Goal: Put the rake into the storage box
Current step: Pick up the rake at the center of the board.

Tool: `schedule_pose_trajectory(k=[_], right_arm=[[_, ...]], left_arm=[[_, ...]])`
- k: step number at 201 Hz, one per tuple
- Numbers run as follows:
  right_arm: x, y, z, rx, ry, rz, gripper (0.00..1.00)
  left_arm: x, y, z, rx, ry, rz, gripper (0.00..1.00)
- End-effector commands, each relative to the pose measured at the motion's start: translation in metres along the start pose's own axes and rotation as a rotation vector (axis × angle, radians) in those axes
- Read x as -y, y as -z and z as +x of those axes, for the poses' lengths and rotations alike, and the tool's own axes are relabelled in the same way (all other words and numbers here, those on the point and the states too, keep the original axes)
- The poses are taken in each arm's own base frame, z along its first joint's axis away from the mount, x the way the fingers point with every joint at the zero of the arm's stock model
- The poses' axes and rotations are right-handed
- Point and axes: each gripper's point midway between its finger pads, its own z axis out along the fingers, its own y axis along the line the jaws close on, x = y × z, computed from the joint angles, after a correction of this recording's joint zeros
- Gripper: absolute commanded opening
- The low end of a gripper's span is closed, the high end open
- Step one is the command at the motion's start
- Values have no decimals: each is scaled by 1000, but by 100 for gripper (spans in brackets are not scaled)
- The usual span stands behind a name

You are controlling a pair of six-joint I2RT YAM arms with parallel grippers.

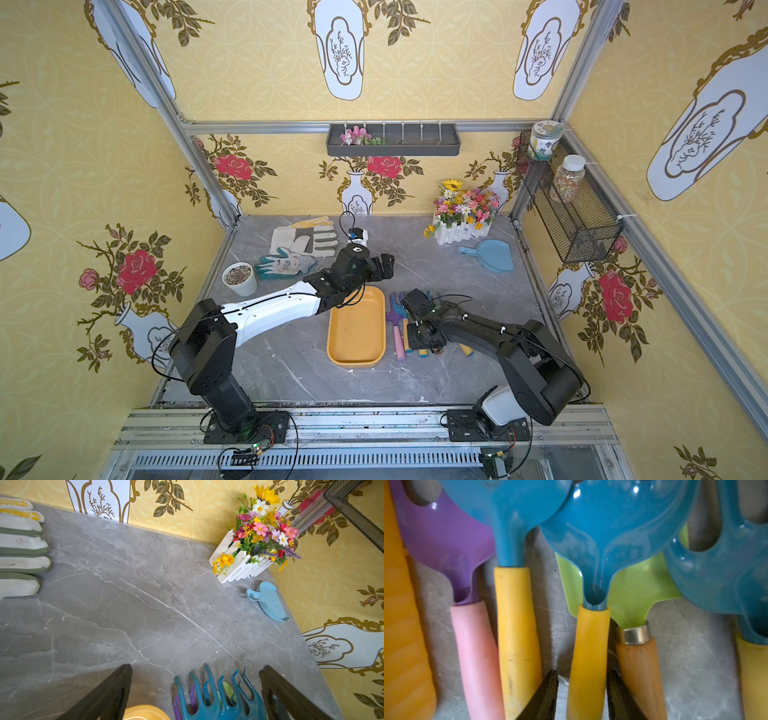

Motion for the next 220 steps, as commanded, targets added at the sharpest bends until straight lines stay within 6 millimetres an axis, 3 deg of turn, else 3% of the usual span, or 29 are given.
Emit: schedule_pose_trajectory(k=[1, 32, 50, 79, 131, 161, 220], right_arm=[[2, -2, -3, 17, 0, 9, 35], [1, 3, -6, 37, -5, -4, 18], [-2, 8, -10, 48, 0, -27, 0], [-6, 21, -22, 72, -2, -42, 0], [-12, 76, -55, 262, -6, -80, 0], [-13, 83, -62, 305, 19, -85, 0], [-49, 110, -89, 402, 85, -266, 0]], left_arm=[[4, 2, -6, 31, -9, 19, 100], [3, 2, -6, 32, -10, 15, 100], [2, 1, -4, 28, -9, 15, 100], [7, 0, -5, 24, 0, 37, 100], [23, 4, -7, 18, -8, 121, 100], [33, 4, -4, 5, -6, 179, 100], [51, 4, 15, -73, 3, 309, 100]])
